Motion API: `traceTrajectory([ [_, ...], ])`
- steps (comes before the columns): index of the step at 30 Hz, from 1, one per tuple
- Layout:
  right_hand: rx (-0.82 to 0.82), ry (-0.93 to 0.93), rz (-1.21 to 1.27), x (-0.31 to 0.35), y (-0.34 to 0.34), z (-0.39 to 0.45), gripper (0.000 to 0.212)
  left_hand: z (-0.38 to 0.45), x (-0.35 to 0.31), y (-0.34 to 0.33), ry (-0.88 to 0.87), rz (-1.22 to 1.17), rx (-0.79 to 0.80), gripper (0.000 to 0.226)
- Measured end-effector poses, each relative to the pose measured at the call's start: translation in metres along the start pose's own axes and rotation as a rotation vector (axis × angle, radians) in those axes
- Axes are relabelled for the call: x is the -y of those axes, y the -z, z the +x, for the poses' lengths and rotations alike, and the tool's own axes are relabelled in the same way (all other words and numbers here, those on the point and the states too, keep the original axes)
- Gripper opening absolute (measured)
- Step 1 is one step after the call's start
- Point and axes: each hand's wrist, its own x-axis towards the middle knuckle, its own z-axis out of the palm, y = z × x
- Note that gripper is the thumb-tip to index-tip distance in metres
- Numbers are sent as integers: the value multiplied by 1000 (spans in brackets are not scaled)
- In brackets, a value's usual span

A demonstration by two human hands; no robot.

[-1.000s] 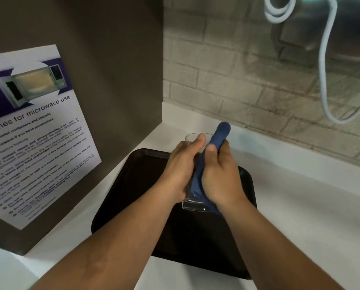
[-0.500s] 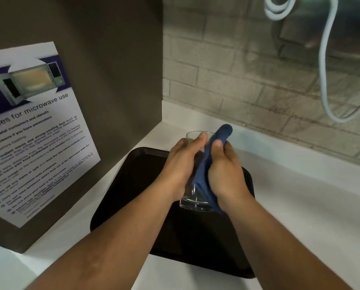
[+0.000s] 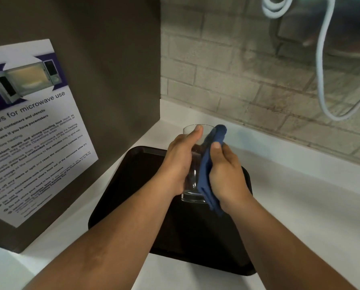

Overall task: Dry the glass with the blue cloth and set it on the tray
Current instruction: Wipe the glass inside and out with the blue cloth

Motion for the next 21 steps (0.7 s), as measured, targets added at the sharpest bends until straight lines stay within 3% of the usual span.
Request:
traceTrajectory([
  [4,3,-176,116,-12,7,-9,49,0,2,1,-45,49,2,51],
  [8,29,-29,-46,-21,3,-14,33,-4,1,-2,33,41,-79,55],
  [13,35,35,-110,-20,3,-18,9,-3,-2,-6,21,229,-71,85],
  [17,-28,161,-247,-20,0,-21,15,-7,-1,-7,87,245,-79,105],
  [21,-96,207,-247,-10,-2,-16,26,-7,4,-3,88,144,-61,85],
])
